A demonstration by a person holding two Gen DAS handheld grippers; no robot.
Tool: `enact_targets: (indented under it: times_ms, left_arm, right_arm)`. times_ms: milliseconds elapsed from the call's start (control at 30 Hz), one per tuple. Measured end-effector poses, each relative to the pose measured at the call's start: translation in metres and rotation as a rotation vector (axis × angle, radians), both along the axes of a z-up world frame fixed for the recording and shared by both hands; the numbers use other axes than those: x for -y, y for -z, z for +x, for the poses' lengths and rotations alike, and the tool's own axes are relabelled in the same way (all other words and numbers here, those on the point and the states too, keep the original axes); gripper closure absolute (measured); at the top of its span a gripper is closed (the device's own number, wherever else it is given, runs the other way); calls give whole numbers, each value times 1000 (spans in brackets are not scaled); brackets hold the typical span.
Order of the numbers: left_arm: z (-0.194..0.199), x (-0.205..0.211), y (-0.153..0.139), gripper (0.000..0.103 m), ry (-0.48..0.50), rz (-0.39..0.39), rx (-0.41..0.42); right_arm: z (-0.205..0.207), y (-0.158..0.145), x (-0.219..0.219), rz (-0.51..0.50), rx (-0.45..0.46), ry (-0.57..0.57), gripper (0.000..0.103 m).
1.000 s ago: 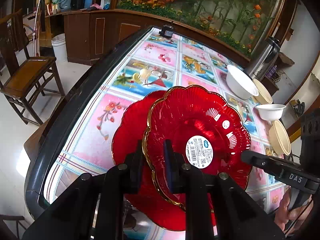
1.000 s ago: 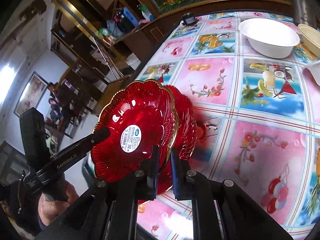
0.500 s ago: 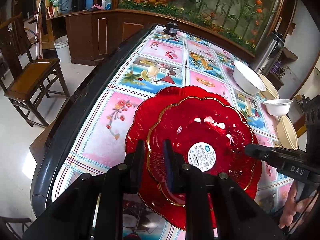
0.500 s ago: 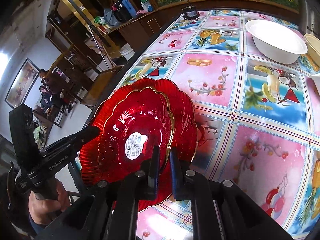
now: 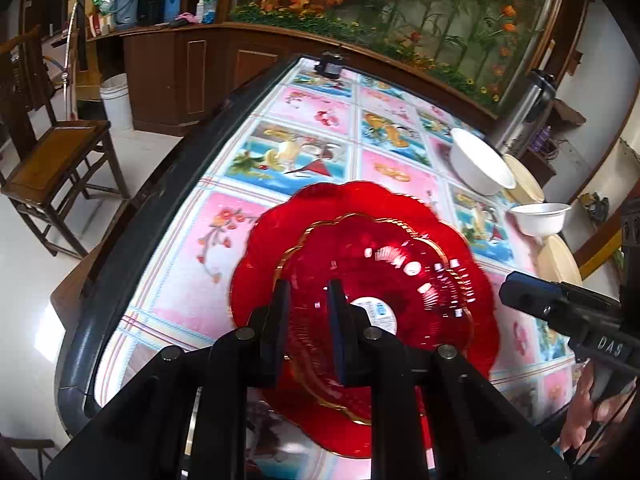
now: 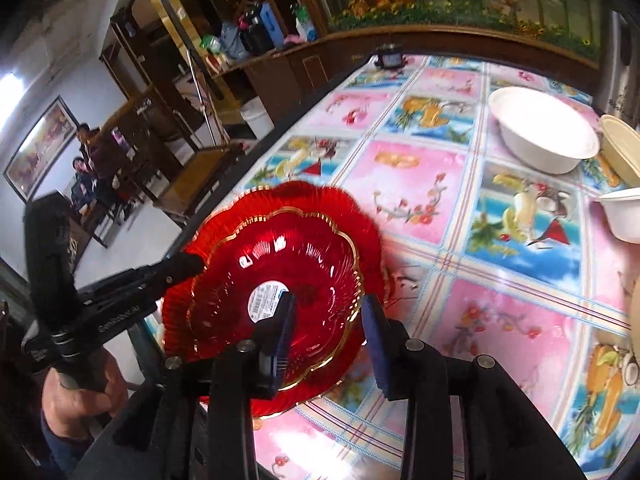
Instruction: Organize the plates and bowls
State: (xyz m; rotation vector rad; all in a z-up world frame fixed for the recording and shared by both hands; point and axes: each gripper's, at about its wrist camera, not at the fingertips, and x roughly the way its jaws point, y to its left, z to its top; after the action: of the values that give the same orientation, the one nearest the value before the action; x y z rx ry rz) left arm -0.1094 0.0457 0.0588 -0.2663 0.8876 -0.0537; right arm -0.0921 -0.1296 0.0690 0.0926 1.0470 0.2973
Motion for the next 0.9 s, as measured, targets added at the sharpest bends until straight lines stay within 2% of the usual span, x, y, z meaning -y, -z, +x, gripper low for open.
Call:
enact_targets:
  times_ms: [167,300,433,533,700,767,900]
  left_arm:
    - [0,15,-8,87,62,-53,11]
    - [1,35,-15,87,108,-58,16]
    - [5,61,-21,78,173,-66,13]
    - [7,84,-26,78,233,-64,14]
    - [9,118,-29,78,321,-69,11]
    - [10,129,-28,78,350,-75,2]
    - [9,142,-25,78,386,-82,-17]
  right_arm:
    - [-3,-15,26,55,21,46,68]
    - [-8,-22,56,114,36,104,68]
    - [-11,-34,97,166,67,176,68]
    - [-11,-61,148,173,149,302,68]
    - [4,-101,243,82,282,588,65]
    - [24,-100,281,39,265,683,65]
    - [63,-63,325,143,141,715,65]
